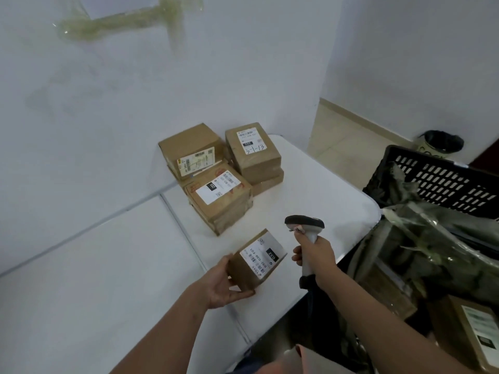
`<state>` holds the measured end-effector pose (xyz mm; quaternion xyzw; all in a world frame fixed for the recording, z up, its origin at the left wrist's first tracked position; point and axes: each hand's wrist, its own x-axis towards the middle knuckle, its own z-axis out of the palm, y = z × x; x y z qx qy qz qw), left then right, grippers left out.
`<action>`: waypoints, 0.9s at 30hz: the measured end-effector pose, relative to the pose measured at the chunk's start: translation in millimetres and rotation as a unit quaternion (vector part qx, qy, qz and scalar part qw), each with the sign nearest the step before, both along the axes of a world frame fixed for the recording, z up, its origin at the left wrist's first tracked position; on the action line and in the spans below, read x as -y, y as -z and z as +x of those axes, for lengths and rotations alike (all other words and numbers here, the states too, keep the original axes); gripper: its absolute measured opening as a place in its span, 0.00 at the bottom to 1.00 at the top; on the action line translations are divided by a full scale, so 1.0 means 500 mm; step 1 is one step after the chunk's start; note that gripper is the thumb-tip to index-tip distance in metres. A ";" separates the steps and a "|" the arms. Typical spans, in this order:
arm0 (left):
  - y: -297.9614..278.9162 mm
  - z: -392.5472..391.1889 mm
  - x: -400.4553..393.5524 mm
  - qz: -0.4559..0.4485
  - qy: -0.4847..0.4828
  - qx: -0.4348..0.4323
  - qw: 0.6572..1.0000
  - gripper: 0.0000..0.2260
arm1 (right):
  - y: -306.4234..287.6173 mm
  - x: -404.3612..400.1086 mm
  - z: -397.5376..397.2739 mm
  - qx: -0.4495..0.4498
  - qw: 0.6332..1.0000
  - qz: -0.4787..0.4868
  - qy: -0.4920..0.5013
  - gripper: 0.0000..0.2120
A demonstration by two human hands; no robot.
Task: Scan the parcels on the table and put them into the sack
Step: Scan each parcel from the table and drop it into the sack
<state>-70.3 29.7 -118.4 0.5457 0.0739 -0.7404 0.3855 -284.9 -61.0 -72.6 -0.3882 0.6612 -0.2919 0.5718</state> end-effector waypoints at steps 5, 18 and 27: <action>0.030 -0.047 -0.011 0.041 -0.050 0.039 0.997 0.28 | 0.013 -0.016 -0.050 -0.004 1.000 0.021 -0.004 0.16; 0.045 -0.104 0.049 -0.123 0.380 0.706 0.585 0.31 | 0.011 -0.034 -0.105 0.008 1.000 0.022 -0.012 0.15; 0.059 -0.144 0.067 -0.208 0.603 0.616 0.461 0.36 | -0.013 -0.033 -0.096 -0.007 0.999 -0.001 -0.042 0.13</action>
